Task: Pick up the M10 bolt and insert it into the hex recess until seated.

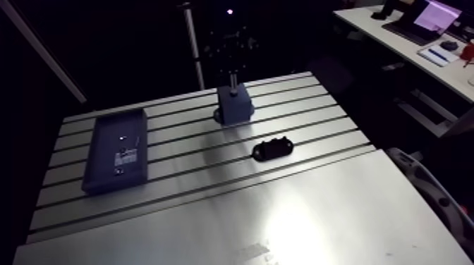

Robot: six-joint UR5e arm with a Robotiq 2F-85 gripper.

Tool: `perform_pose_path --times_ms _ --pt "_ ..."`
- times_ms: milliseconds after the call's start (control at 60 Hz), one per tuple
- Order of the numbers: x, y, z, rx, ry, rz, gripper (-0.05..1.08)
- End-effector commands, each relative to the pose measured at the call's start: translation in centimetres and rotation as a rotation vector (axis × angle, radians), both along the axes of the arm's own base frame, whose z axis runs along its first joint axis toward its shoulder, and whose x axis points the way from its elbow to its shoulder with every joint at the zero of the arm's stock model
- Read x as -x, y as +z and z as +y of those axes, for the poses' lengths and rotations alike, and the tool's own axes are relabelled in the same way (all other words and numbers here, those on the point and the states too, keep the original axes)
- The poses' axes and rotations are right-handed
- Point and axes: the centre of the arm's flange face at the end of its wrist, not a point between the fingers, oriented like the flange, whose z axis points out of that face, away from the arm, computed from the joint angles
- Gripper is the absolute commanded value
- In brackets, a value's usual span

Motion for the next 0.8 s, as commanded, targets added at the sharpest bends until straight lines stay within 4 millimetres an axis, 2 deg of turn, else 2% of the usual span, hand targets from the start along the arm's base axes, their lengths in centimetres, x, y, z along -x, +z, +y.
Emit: perform_pose_path --times_ms 17,267,800 --pt "-0.5 -1.1 -0.2 -0.007 0.002 0.019 1.08" --pt "-0.9 -2.1 -0.3 -0.009 0.008 0.044 1.08" --pt "-0.3 -1.9 -0.1 -0.002 0.007 0.072 1.08"
